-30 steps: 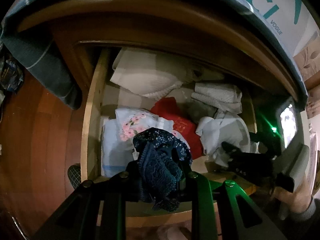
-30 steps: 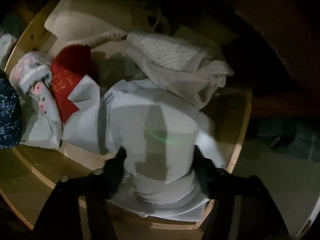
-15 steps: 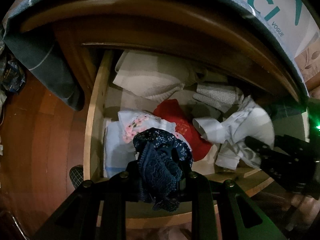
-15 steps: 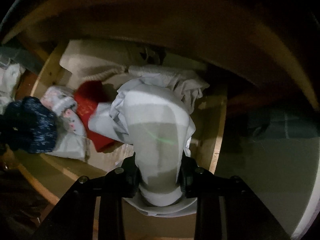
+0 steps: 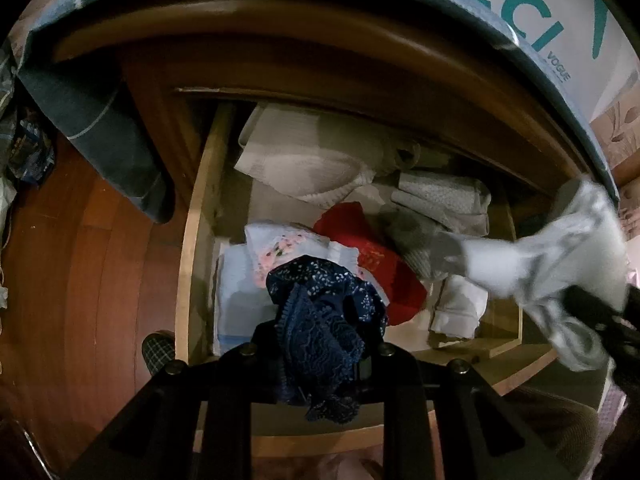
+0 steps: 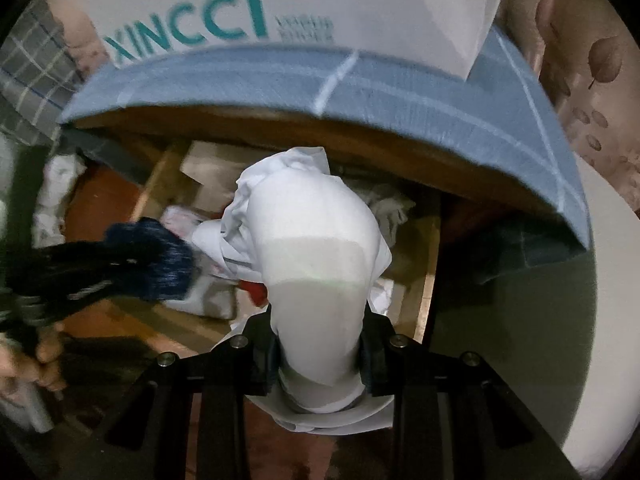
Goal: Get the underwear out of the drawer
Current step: 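Carry the white bra to the white box with the right gripper while the left gripper holds the underwear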
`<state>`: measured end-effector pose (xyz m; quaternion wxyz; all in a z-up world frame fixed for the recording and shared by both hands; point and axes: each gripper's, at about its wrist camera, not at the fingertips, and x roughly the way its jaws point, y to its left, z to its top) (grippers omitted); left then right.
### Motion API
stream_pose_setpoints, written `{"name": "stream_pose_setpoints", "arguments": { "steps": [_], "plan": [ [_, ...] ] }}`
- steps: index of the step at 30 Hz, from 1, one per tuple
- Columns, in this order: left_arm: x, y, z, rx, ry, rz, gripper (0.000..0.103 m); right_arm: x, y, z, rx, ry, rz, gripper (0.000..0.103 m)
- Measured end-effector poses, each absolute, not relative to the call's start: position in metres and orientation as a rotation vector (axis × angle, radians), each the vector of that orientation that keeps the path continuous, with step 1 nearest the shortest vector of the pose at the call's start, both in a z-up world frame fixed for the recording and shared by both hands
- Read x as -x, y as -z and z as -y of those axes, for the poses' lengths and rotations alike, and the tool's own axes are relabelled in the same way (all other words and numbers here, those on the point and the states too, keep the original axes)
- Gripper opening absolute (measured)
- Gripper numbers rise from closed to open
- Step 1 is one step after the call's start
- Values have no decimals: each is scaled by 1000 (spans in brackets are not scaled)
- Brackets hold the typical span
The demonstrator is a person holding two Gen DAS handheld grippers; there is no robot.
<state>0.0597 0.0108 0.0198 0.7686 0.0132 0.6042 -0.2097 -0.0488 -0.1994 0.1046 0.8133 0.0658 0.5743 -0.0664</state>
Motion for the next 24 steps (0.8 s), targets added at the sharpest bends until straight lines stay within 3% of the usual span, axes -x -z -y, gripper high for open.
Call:
{"name": "stream_pose_setpoints", "arguments": {
  "steps": [15, 24],
  "plan": [
    [-53, -25, -8, -59, 466, -1285, 23, 53, -260, 195, -122, 143, -956, 28],
    [-50, -27, -5, -75, 464, -1266, 23, -30, -328, 227, -105, 245, -805, 29]
  ]
}}
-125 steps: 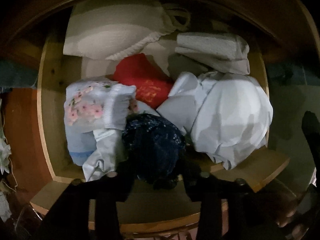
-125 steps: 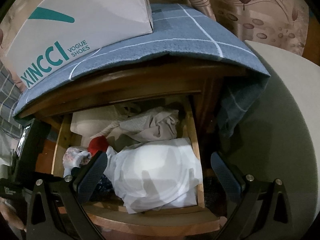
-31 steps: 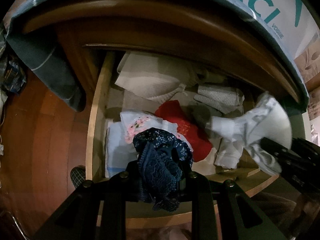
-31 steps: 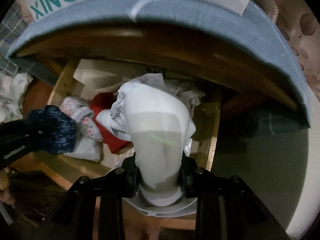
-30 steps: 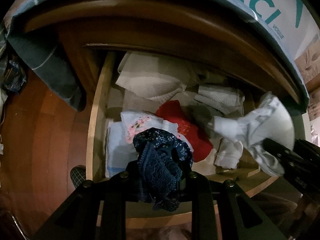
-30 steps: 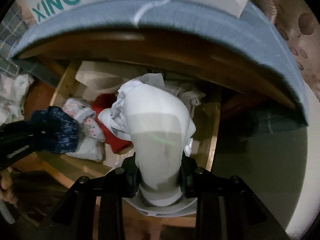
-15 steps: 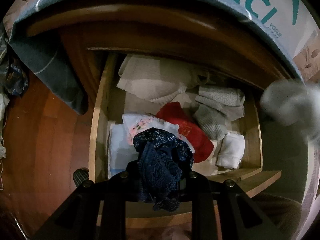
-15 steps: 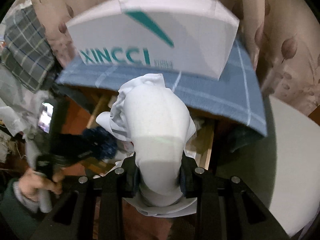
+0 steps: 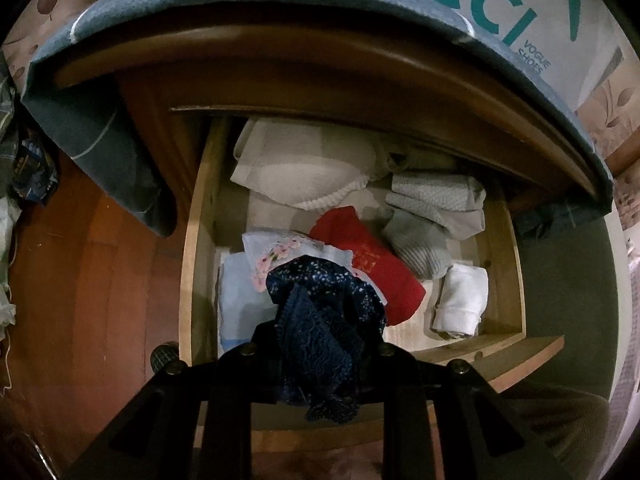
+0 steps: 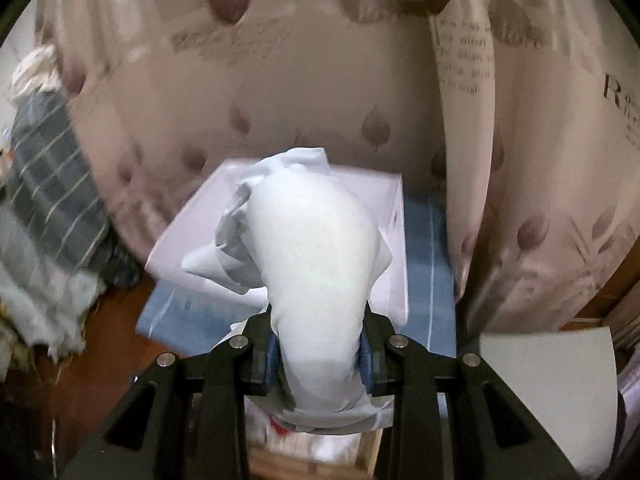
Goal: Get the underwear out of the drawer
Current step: 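Carry the white bra to the white box with the right gripper while the left gripper holds the underwear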
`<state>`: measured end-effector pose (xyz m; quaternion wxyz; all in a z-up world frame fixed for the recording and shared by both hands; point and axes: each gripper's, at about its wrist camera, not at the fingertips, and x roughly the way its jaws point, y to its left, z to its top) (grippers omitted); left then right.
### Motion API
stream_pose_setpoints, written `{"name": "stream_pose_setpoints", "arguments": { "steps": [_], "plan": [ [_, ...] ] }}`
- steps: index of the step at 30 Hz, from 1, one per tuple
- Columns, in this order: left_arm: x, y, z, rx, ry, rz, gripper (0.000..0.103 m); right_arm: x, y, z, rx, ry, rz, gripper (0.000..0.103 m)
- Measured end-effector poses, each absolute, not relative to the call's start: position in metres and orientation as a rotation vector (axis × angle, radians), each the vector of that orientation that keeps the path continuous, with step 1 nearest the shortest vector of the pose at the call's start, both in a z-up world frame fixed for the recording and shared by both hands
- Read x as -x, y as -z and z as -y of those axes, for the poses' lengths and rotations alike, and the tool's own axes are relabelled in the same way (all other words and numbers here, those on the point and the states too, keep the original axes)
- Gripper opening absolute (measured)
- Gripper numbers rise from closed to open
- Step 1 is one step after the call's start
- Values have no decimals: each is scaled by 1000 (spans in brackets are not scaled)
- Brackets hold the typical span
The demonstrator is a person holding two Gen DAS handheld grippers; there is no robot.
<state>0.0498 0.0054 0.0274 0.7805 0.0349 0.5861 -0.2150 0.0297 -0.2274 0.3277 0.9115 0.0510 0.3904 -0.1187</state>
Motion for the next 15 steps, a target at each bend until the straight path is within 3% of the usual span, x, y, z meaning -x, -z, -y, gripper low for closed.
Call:
{"name": "stream_pose_setpoints", "arguments": {
  "steps": [5, 15],
  "plan": [
    [-51, -28, -5, -76, 463, -1265, 23, -87, -316, 241, -96, 291, -812, 29],
    [-56, -32, -5, -79, 471, -1246, 23, -150, -238, 255, -94, 358, -964, 31]
  ]
}}
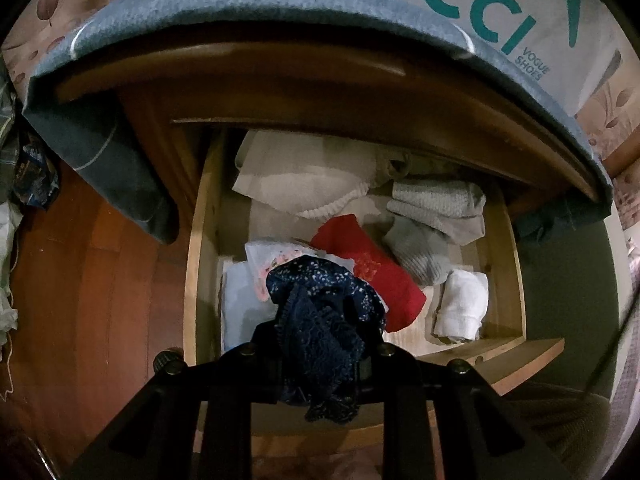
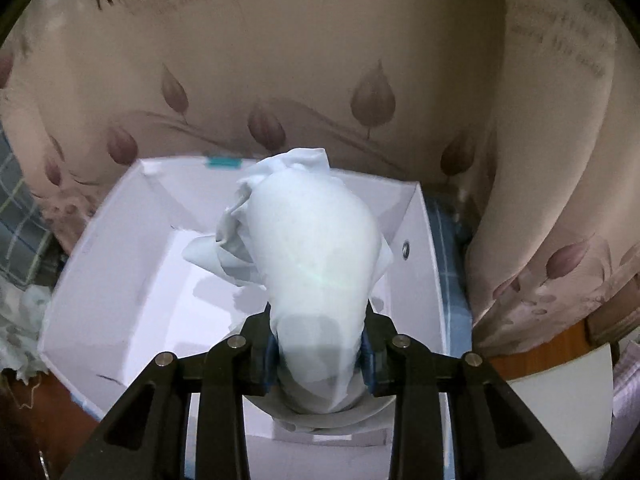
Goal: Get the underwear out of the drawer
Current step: 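Carry the white bra to the white box with the right gripper while the left gripper holds the underwear, then open the right gripper to drop the bra into the box, return to drawer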
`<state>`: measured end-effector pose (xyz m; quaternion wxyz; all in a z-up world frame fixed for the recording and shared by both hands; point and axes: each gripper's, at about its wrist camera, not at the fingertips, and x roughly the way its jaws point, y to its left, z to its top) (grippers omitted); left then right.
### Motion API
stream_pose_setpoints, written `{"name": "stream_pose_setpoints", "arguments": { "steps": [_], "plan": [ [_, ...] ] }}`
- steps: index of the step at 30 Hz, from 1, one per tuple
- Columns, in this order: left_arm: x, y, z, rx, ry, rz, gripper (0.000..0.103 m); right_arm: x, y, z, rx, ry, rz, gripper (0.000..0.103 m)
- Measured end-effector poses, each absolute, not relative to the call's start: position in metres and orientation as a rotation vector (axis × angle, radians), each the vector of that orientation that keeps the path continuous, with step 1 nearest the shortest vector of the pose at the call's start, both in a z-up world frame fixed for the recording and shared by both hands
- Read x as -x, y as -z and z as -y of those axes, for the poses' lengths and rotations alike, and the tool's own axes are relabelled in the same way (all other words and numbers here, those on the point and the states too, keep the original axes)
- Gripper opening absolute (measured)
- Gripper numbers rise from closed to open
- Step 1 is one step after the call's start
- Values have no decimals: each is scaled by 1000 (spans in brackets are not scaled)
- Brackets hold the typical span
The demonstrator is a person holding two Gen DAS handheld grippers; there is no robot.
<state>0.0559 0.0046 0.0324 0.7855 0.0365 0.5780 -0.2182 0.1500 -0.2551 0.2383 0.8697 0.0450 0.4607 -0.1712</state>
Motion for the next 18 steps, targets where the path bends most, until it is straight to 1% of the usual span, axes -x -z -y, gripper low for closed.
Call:
{"name": "stream_pose_setpoints", "arguments": {
  "steps": [3, 8, 18],
  "plan": [
    [-55, -34, -4, -81, 473, -1239, 23, -153, -224, 256, -82, 383, -1001, 31],
    [-54, -35, -5, -82, 473, -1233, 23, -151, -213, 255, -97, 404, -1061, 36],
    [-53, -37, -5, -96, 467, -1221, 23, -137, -194, 242, -135, 400, -1146, 39]
  ]
}}
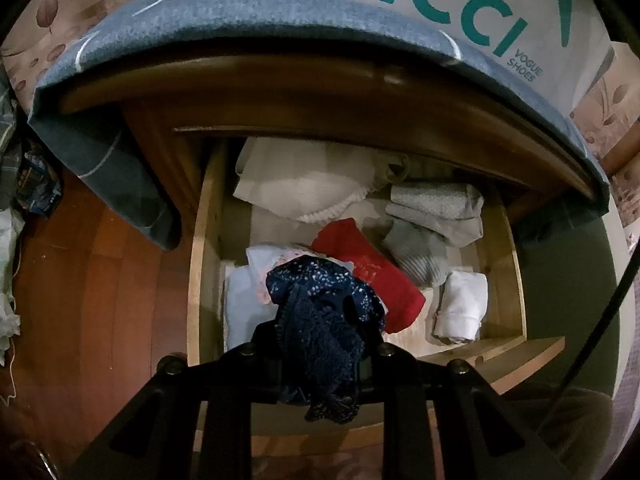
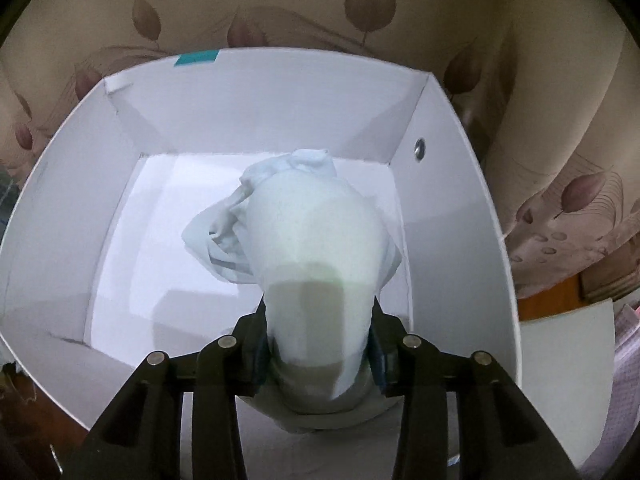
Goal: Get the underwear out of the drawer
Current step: 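Open the right gripper to drop the bra into the box, return to drawer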
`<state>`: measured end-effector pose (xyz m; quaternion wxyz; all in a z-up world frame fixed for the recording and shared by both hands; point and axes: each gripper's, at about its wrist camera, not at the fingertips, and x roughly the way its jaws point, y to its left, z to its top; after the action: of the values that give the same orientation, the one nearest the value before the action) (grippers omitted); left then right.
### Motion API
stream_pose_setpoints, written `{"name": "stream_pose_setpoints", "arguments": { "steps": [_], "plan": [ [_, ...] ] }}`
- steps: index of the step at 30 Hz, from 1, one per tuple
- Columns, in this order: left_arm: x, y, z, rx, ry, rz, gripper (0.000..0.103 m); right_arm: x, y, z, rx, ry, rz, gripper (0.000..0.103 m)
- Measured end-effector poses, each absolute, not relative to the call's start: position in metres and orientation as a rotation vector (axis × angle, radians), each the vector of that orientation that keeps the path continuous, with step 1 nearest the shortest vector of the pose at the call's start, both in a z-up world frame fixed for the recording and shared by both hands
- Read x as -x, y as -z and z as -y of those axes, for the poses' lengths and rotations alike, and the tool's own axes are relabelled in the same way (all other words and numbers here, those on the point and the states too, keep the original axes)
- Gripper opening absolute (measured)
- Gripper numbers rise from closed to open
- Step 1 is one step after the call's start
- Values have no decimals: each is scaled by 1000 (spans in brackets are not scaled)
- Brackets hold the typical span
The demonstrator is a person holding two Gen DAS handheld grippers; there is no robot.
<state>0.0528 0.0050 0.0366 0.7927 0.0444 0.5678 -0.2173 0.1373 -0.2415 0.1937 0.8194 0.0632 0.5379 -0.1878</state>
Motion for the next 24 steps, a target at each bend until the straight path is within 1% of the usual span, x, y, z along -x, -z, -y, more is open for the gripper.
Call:
{"name": "stream_pose_setpoints", "arguments": {
  "steps": [2, 3, 5, 7, 9, 12, 14, 18, 20, 22, 24],
  "plan": [
    [-53, -37, -5, -94, 464, -1217, 23, -136, -195, 244, -142, 406, -1135, 45],
    [-53, -38, -6, -92, 464, -1218, 23, -135, -195, 244, -132, 408, -1133, 47],
    [-53, -38, -6, -94, 462, -1216, 23, -135, -196, 245, -120, 416, -1131, 56],
    [-54, -38, -6, -99, 459, -1211, 23, -136, -197, 245, -133, 403, -1125, 58],
    [-54, -39, -6, -98, 459, -1208, 23, -135, -202, 242, -128, 390, -1101, 64],
    [-54, -39, -6, -101, 455, -1206, 23, -135, -213, 234, -75, 392, -1058, 68],
    [-54, -38, -6, -103, 451, -1207, 23, -132, -226, 228, -46, 377, -1013, 77],
    [-54, -37, -5, -105, 447, -1208, 23, -116, -255, 221, -34, 332, -919, 79],
    [-54, -37, -5, -106, 446, -1207, 23, -102, -268, 218, -41, 315, -886, 82],
    [-54, -37, -5, -106, 444, -1207, 23, -86, -275, 214, -50, 290, -869, 84],
    [-54, -37, -5, -104, 443, -1207, 23, -69, -278, 210, -56, 261, -873, 84]
  ]
}}
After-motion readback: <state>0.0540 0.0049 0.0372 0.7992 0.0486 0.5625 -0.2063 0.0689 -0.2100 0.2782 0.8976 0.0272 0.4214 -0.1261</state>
